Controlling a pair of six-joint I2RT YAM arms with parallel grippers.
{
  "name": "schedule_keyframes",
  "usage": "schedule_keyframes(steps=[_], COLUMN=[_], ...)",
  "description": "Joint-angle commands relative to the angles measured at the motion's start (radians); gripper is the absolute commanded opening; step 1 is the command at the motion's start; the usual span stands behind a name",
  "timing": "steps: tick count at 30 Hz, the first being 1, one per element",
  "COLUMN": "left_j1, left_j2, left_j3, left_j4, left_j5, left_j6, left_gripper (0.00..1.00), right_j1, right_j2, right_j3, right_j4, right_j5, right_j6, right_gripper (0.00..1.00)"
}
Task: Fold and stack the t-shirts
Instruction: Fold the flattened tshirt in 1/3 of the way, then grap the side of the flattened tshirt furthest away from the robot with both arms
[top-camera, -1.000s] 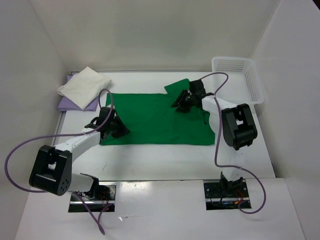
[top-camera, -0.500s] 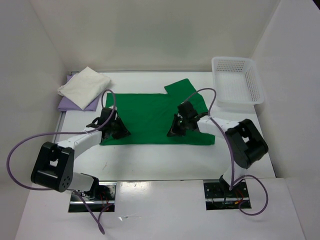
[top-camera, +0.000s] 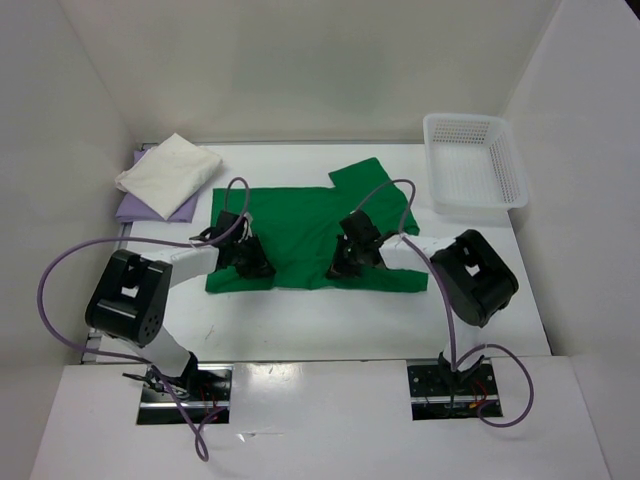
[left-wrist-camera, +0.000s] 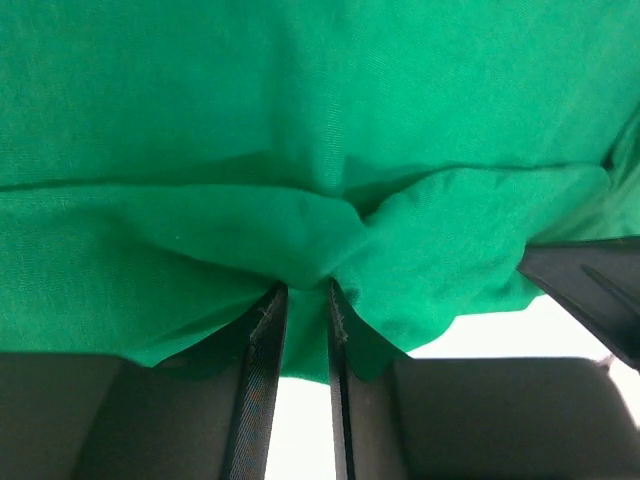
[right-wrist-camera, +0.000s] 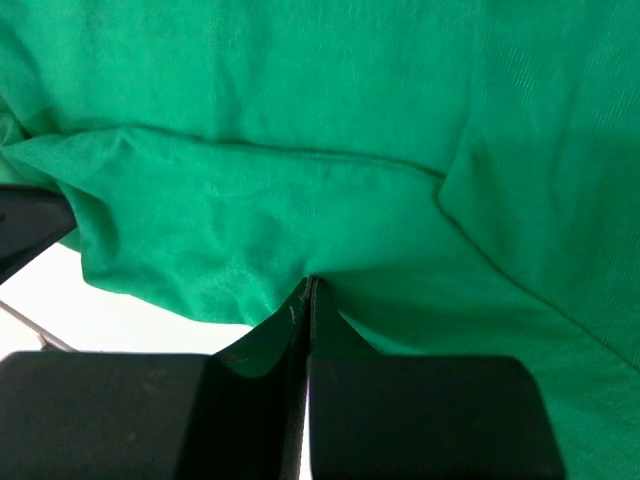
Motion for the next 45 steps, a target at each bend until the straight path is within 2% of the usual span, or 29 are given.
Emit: schedule_keyframes(steps=[1, 8, 15, 19, 20, 22, 25, 28, 32, 35, 36, 37, 39, 43, 45], left_j1=[-0.021, -0.012, 0.022, 0.131, 0.186, 0.234, 0.301, 0.324, 0.337, 0.346, 0.346, 0.346, 0.346, 0.355, 0.366], left_j2=[0.021, -0.301, -0.361, -0.441, -0.441, -0.372, -0.25, -0.101, 0.056, 0.16, 0.211, 0.231, 0.291, 0.369, 0.389], left_j3=[-0.088, -0.078, -0.045, -0.01, 0.007, 0.042, 0.125, 0.252, 0.396, 0.493, 0.516, 0.536, 0.582, 0.639, 0.639], left_j4=[-0.203, -0.391, -0.502, -0.479, -0.435, -0.37, -0.184, -0.12, -0.073, -0.059, -0.059, -0.059, -0.059, -0.073, -0.082], left_j5=[0.029, -0.085, -0.005, 0.036, 0.036, 0.049, 0.058, -0.055, -0.231, -0.348, -0.37, -0.393, -0.428, -0.471, -0.453], left_j6=[0.052, -0.051, -0.051, 0.009, 0.024, 0.049, 0.038, 0.052, 0.09, 0.126, 0.126, 0.138, 0.152, 0.161, 0.149], left_gripper=[0.31, 0.31, 0.33, 0.31, 0.29, 0.24, 0.19, 0.13, 0.09, 0.25, 0.28, 0.37, 0.47, 0.54, 0.54], right_j1=[0.052, 0.063, 0.074, 0.083, 0.083, 0.053, -0.028, -0.066, -0.116, -0.141, -0.141, -0.15, -0.159, -0.182, -0.182], right_j2=[-0.015, -0.176, -0.279, -0.333, -0.343, -0.363, -0.345, -0.292, -0.227, -0.172, -0.141, -0.124, -0.097, -0.04, -0.031], right_j3=[-0.105, -0.185, -0.246, -0.213, -0.187, -0.095, 0.016, 0.12, 0.207, 0.26, 0.275, 0.309, 0.336, 0.389, 0.399], right_j4=[-0.037, -0.114, -0.168, -0.204, -0.238, -0.267, -0.28, -0.291, -0.234, -0.218, -0.206, -0.206, -0.215, -0.215, -0.215], right_j5=[0.059, 0.071, 0.027, 0.006, 0.019, 0.029, -0.021, -0.011, -0.032, -0.055, -0.055, -0.055, -0.055, -0.076, -0.076], right_j6=[-0.004, -0.004, -0.004, -0.004, -0.019, -0.059, -0.126, -0.188, -0.202, -0.211, -0.211, -0.225, -0.236, -0.255, -0.265], right_gripper=[0.0, 0.0, 0.0, 0.07, 0.14, 0.17, 0.2, 0.08, 0.04, 0.07, 0.08, 0.08, 0.1, 0.11, 0.11])
